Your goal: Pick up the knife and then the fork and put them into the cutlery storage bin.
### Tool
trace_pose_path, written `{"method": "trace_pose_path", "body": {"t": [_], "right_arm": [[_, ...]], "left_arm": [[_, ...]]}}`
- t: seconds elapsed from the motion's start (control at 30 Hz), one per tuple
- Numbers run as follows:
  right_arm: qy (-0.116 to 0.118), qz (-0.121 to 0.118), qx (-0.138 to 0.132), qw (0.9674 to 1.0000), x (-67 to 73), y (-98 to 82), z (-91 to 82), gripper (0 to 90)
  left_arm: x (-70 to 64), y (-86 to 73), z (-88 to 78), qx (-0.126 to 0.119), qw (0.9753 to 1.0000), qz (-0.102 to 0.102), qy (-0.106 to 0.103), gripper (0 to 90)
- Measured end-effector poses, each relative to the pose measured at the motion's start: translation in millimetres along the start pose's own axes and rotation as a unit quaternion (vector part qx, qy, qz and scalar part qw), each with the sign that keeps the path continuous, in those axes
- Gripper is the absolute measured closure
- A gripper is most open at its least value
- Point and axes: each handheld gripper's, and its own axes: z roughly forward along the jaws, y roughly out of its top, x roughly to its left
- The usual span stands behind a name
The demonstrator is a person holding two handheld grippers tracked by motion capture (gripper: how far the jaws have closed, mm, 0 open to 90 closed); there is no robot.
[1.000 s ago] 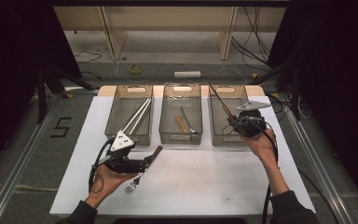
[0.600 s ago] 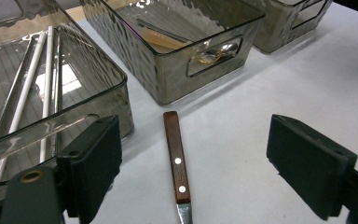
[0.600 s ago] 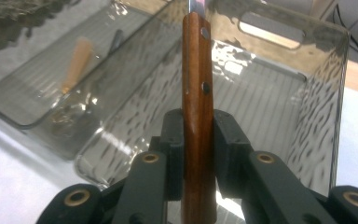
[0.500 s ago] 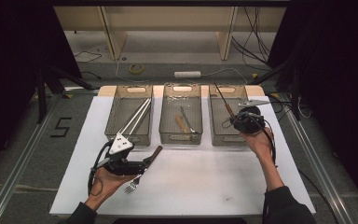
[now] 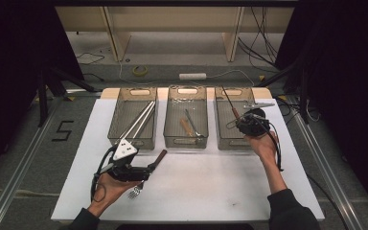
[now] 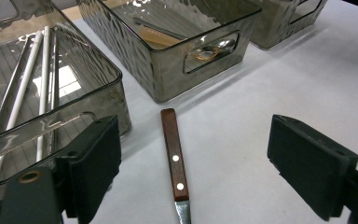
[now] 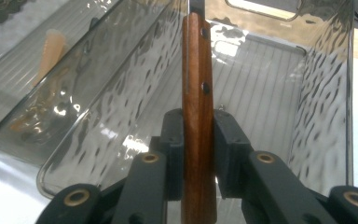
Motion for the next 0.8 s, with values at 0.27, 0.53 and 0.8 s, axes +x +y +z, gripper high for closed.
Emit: {"method": "trace_pose_path", "body": {"t": [0.27,0.53,0.8], "right_arm": [[0.001,0.013,0.012,0.9998,2.7,-0.5,6.5,76.2],[0.0,0.024,0.021,0.9995,4.4,-0.9,10.6,76.1],[0.001,0.029,0.029,0.9992,4.2,-2.1,12.8,74.5]], "left_arm": [[-0.5,-0.7,0.9,0.0,1.0,0.0,-0.001,16.9],[-0.6,-0.7,1.0,0.001,1.0,-0.001,-0.001,16.9],[-1.4,-0.6,1.1,0.002,1.0,0.001,-0.004,16.9]]}}
